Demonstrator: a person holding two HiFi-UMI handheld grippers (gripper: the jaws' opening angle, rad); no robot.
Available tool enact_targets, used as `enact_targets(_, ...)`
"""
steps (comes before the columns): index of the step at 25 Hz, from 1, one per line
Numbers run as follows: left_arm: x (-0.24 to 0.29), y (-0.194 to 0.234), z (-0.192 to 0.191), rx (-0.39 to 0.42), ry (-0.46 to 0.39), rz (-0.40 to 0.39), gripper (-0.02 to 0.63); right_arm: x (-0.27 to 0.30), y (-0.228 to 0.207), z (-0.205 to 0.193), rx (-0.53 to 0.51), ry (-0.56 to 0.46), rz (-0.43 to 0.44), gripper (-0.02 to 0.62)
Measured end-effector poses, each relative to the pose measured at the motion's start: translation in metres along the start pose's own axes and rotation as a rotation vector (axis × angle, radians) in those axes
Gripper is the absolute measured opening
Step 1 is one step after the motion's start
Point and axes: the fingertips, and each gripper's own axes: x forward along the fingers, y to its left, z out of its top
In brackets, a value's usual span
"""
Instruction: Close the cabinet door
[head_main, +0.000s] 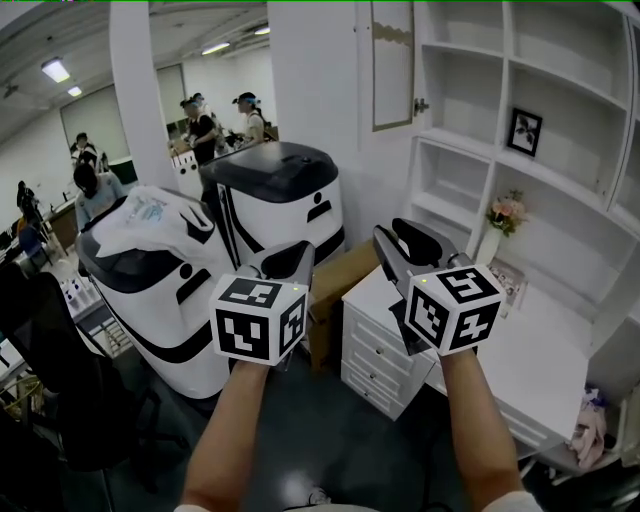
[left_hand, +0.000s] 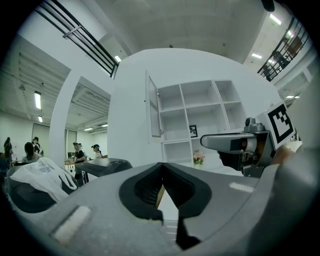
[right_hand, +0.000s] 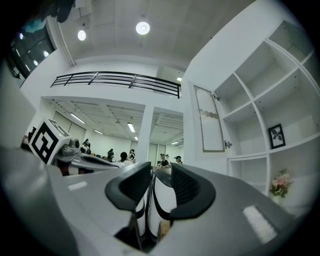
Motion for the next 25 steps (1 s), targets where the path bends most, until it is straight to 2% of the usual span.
enact_targets(12,0.018,0.052,0.000,-0.010,-0.024,-0.039,-0.002,0.056,0.010,0.003,0.048,-0.016,-0.045,0.219)
enact_targets(19,0.023,0.074,-0.005,-0.015,-0.023,-0.041,-0.002,0.081,0.018,0.005,0.076,-0.017,-0.025,0.301)
enact_targets(25,0.030,0.091,-0.005,-0.018,-0.033,-0.036,-0.002,0.100,0.019,0.007,0.067,-0.028,-0.017,0.324)
